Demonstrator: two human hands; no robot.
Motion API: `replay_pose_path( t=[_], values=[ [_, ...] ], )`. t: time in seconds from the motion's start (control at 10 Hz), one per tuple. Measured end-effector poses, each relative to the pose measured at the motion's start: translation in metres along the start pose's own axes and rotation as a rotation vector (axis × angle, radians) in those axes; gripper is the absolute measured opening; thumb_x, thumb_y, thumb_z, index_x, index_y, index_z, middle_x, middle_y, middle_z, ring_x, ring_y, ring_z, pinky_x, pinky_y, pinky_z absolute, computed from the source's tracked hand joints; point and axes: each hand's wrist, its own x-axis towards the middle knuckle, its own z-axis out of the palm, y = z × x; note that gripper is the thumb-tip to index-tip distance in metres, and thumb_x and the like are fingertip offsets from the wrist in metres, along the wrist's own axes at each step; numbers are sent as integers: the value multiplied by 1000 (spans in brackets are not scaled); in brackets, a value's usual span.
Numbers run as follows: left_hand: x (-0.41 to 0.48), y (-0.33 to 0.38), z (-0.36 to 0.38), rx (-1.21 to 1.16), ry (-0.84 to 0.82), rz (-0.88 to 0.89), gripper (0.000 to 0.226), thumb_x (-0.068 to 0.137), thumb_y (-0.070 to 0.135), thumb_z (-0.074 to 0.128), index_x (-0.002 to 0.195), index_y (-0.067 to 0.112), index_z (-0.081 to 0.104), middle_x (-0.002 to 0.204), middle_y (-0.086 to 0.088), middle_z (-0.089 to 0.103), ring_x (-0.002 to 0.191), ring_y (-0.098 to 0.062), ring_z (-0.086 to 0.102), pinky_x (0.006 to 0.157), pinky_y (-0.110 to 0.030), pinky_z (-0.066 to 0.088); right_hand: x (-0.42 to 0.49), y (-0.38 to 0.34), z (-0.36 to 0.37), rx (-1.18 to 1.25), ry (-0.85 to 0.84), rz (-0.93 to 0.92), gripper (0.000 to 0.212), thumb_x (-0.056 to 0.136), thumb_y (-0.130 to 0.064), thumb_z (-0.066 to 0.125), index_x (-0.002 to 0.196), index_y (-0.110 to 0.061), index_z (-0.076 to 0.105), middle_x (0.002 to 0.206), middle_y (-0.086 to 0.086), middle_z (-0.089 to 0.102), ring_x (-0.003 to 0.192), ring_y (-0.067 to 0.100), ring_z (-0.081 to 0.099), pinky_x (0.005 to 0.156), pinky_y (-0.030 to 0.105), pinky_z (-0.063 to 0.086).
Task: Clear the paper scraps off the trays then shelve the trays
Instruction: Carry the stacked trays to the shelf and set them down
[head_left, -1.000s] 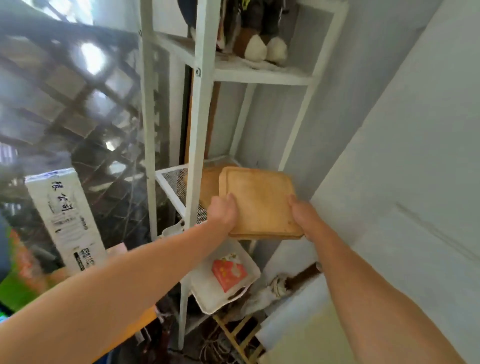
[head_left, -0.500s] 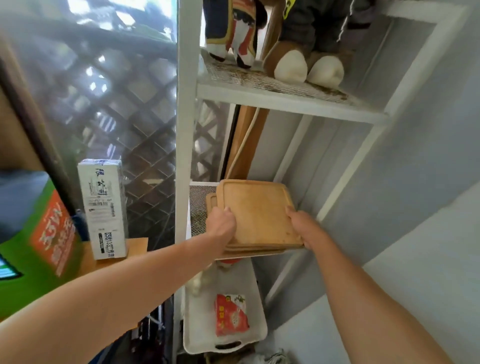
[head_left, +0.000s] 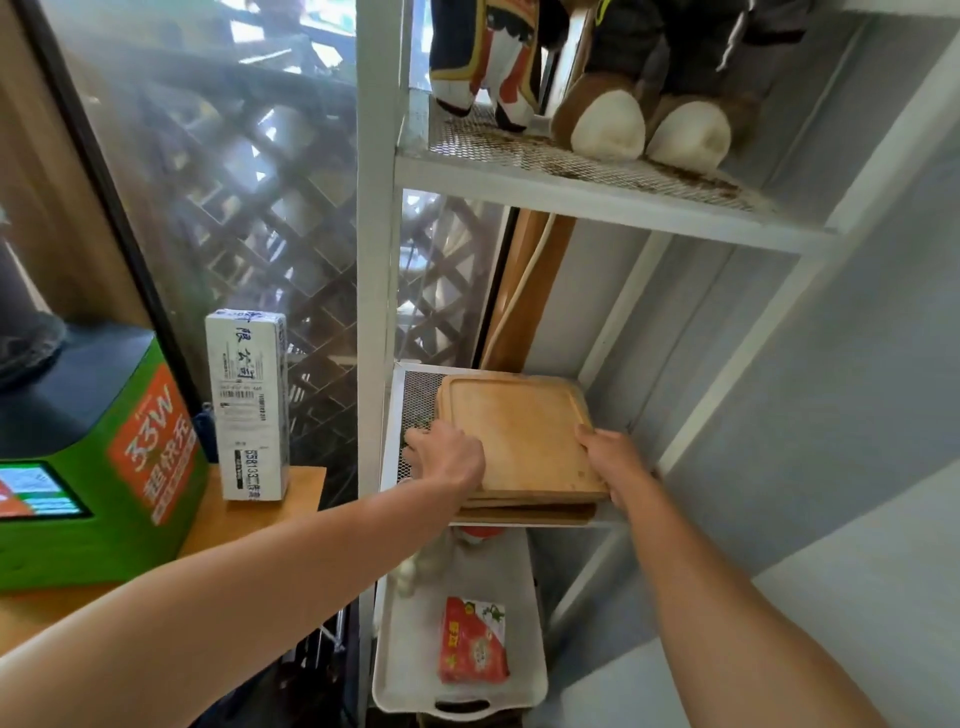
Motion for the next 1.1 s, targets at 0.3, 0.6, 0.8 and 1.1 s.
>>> replay_pose_path(
  t=[0.3, 0.6, 0.8, 1.1],
  values=[
    [-7, -13, 1, 3, -10, 86, 16, 101, 19, 40, 103, 7, 51, 137, -17, 35, 123, -33, 37, 106, -47, 33, 0, 16, 4, 14, 46, 8, 53, 93, -44, 62, 135, -12, 57, 96, -1, 60, 96, 25, 58, 84, 37, 48],
    [-3, -20, -1, -1, -40, 106, 6, 99, 16, 43, 103, 13, 46, 137, -14, 38, 125, -31, 37, 109, -50, 31, -3, 16, 10, -30, 46, -16, 55, 94, -45, 59, 138, -13, 53, 107, 5, 59, 94, 23, 53, 86, 42, 47],
    [-1, -22, -4, 32, -77, 125, 26, 99, 16, 44, 122, 6, 49, 141, -15, 36, 127, -32, 37, 109, -48, 34, -6, 15, 14, -67, 82, -29, 53, 95, -45, 58, 137, -12, 55, 84, -8, 53, 70, 10, 49, 66, 31, 44],
    [-23, -33, -34, 32, -116, 292, 36, 95, 22, 47, 127, 6, 43, 139, -16, 36, 122, -31, 39, 104, -43, 37, -51, -1, 18, -596, 494, -241, 40, 97, -40, 49, 113, -9, 66, 117, 17, 62, 104, 36, 57, 91, 43, 41]
  ],
)
